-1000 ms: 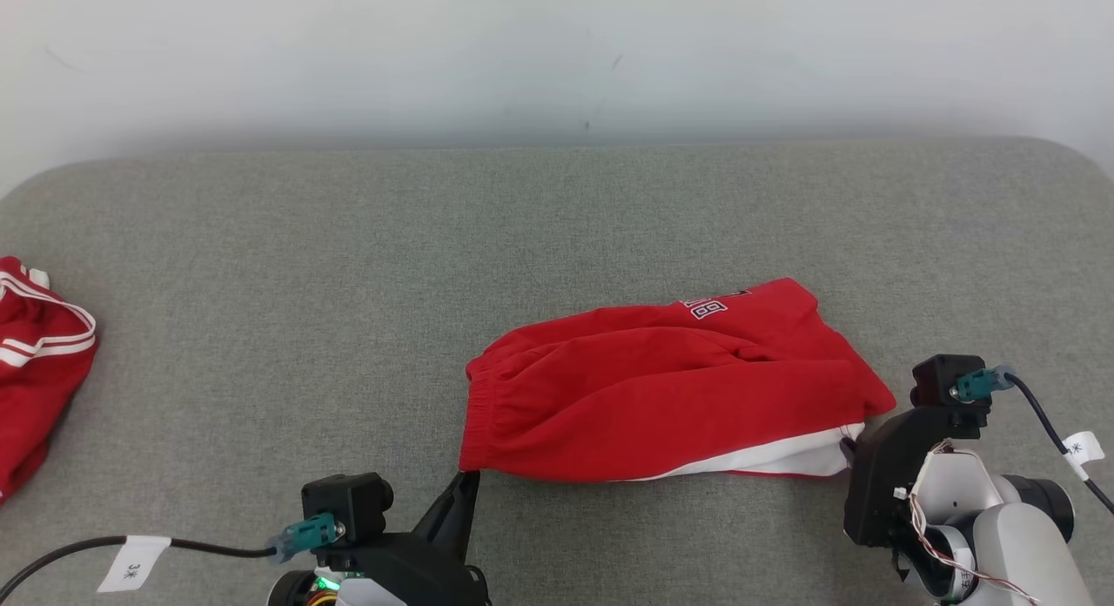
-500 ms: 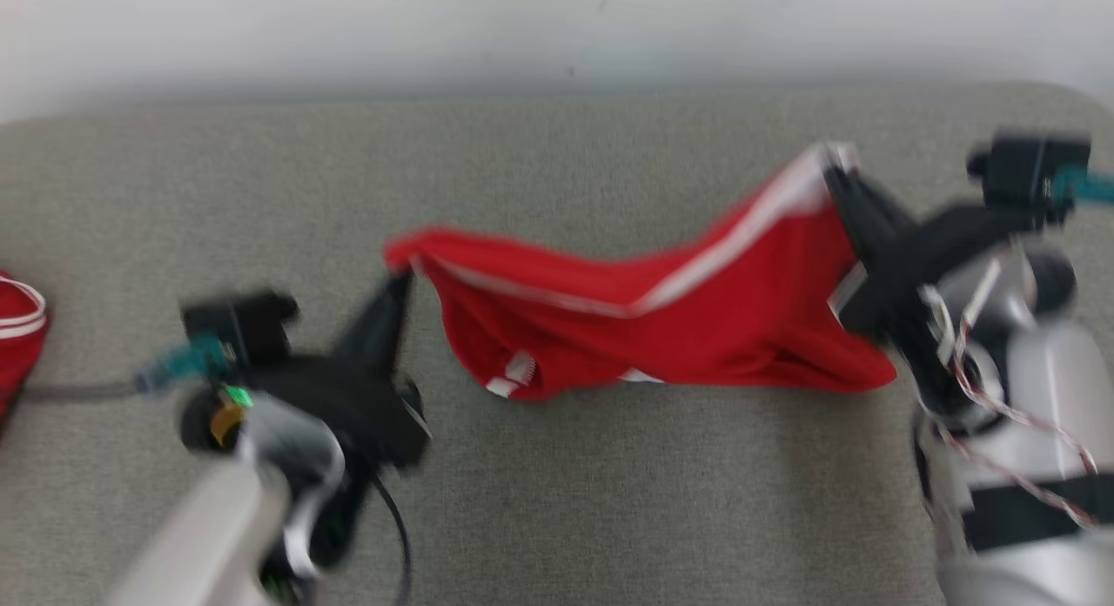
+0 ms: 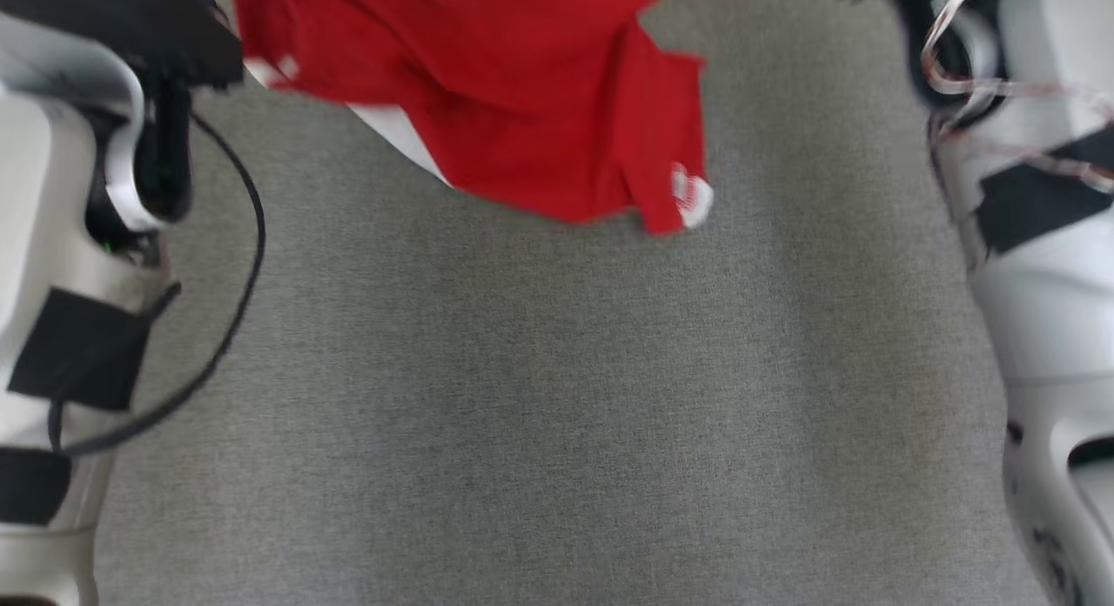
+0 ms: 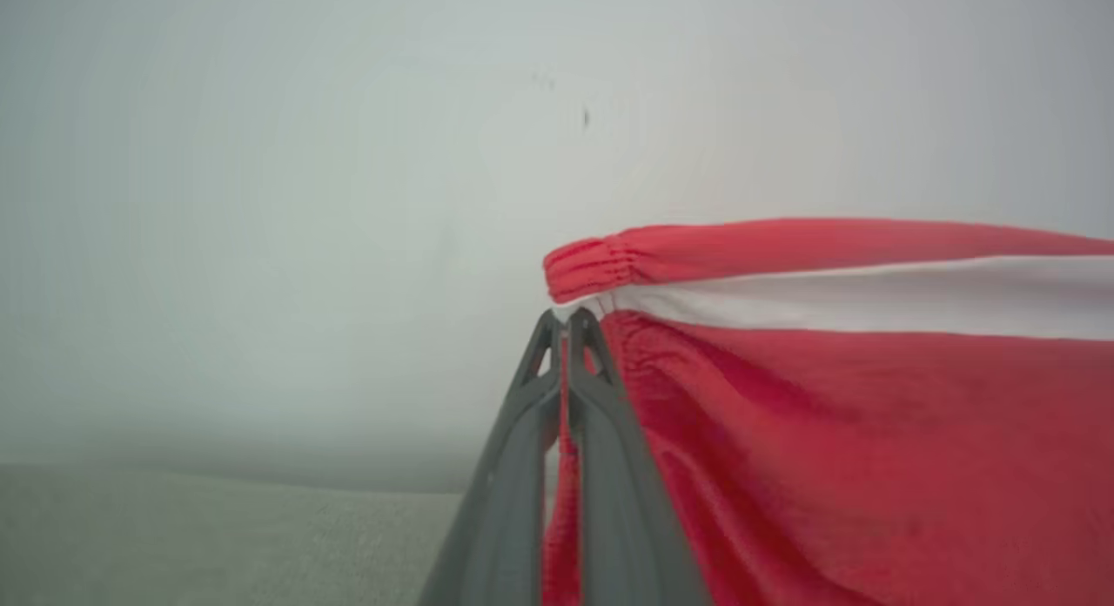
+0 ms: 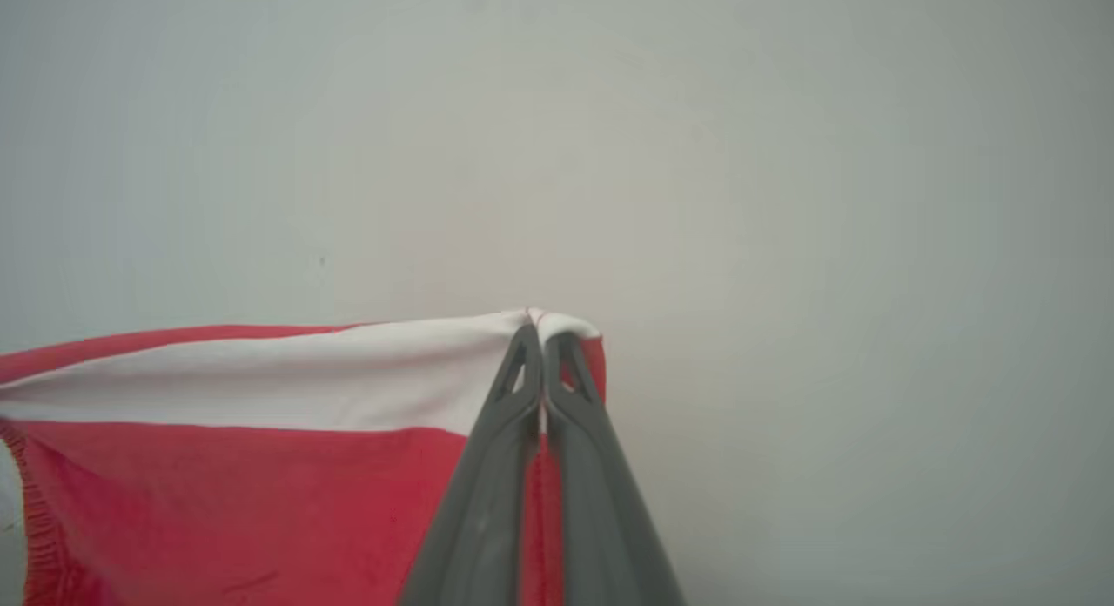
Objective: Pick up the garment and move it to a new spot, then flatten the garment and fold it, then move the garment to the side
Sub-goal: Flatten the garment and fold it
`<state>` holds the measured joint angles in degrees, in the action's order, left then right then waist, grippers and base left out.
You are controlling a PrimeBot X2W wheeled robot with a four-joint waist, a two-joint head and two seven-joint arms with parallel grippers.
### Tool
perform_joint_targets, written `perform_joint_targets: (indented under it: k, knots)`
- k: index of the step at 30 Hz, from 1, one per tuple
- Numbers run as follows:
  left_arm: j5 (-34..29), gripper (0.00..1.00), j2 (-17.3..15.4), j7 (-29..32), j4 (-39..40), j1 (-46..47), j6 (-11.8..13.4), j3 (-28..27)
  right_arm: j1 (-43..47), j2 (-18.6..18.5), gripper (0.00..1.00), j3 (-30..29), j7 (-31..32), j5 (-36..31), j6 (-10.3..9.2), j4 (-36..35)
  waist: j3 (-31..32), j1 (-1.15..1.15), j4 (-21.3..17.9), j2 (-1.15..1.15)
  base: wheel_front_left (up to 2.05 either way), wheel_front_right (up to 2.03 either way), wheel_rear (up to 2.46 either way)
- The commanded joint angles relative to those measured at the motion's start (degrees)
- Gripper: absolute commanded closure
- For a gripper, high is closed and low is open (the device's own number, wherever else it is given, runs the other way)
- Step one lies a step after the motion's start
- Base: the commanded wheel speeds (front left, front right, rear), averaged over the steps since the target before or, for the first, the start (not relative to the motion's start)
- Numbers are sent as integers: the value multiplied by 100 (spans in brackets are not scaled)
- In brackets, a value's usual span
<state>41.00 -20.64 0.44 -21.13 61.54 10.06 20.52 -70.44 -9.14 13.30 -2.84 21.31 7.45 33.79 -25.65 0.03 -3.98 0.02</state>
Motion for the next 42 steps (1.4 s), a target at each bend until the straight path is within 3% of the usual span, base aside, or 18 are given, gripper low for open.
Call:
perform_joint_targets:
  k: [1,6,11,14,18,22,27,31,35,42]
  knots:
    - [-128,100,25,-265,-95,221,-26,-53,-274,53,100,-126,-326,-135,5,183,-300,-3,-125,-2,0,0,0]
    - [-248,100,203,-1338,-209,790,-320,-268,-1053,101,100,-674,-1187,-671,4,660,-241,-3,-28,-2,0,0,0]
    - [-356,100,460,-1555,-32,619,-637,-467,-846,173,100,-1048,-1231,-1007,4,160,-268,-3,83,-2,0,0,0]
    - [-324,100,702,-1560,-124,148,-756,-451,-461,133,100,-908,-1226,-1101,4,199,-277,-3,186,-2,0,0,0]
    - [-321,100,930,-1527,-498,-635,-951,-78,184,-121,100,-247,-1153,-870,4,593,-183,-3,342,-2,0,0,0]
    - [-159,100,1011,-1412,-784,-1445,-1073,114,1015,-401,100,357,-631,-239,4,640,48,-3,413,-2,0,0,0]
    - [11,100,949,-1105,-780,-2349,-1209,363,2102,-913,100,467,274,489,4,201,547,-3,425,-2,0,0,0]
    - [282,100,903,-752,-581,-2991,-1174,383,2897,-1114,100,119,1035,666,4,-317,982,-3,362,-2,0,0,0]
    - [389,100,825,-471,-358,-3418,-1091,427,3517,-1040,100,-283,1670,726,3,-827,1320,-3,314,-2,0,0,0]
    - [462,100,641,-140,376,-4544,-627,543,5196,-740,100,-1165,3248,439,3,-2573,1956,-3,260,-2,0,0,0]
